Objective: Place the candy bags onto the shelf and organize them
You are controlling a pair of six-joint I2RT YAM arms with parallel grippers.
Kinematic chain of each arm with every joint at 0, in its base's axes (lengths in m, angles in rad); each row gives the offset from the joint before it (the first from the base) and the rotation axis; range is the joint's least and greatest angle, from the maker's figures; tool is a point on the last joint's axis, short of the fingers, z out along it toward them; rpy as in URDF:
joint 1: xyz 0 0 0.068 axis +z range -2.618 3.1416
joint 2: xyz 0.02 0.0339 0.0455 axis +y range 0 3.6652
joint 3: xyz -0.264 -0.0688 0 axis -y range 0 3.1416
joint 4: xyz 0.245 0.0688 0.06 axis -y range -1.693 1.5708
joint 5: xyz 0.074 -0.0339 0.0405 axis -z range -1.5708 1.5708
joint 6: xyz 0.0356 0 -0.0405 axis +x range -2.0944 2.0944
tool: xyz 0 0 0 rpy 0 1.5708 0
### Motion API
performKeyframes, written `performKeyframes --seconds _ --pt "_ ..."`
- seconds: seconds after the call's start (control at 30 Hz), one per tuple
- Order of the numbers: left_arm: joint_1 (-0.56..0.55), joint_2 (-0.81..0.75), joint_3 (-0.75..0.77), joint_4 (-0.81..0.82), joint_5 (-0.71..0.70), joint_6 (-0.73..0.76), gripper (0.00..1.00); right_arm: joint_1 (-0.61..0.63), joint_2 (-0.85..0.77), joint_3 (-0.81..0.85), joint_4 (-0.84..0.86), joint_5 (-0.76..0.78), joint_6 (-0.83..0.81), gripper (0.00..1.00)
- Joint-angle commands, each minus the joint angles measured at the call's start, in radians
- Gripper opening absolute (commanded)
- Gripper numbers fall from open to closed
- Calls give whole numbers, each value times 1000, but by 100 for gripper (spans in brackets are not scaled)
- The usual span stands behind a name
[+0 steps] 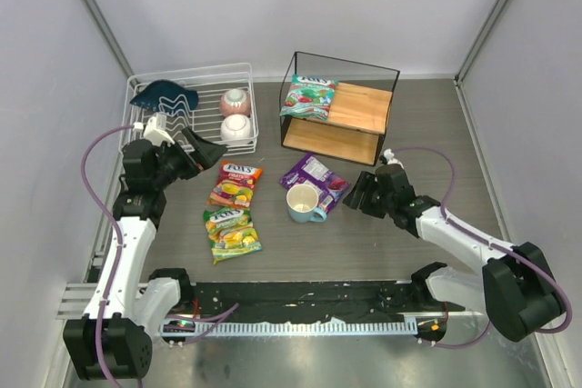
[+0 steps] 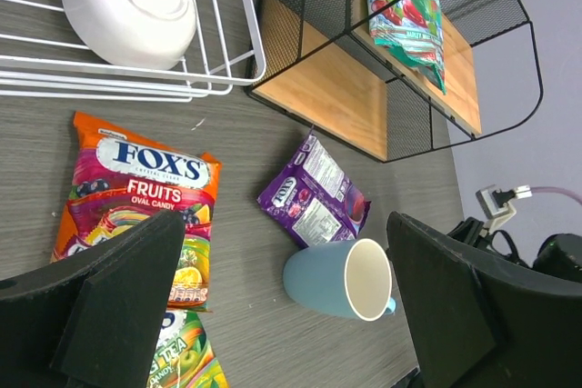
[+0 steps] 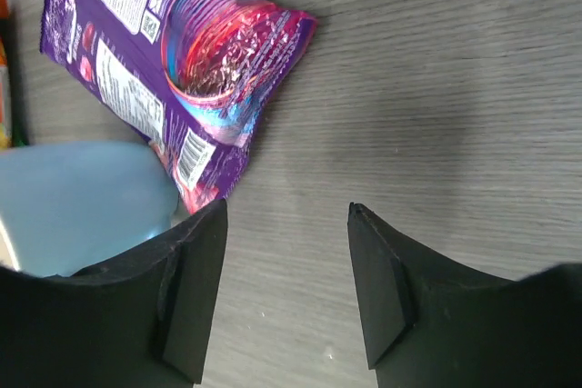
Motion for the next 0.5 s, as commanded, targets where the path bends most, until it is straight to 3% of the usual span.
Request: performKeyframes --seconds 0.0,0.17,0.47 --pt "7 2 -10 47 32 -13 100 -1 -9 -123 410 81 209 62" --pt "11 2 -13 51 38 -18 100 -1 39 -197 589 141 300 61" --pt "22 5 -19 67 58 -30 100 -1 159 -183 668 242 361 61"
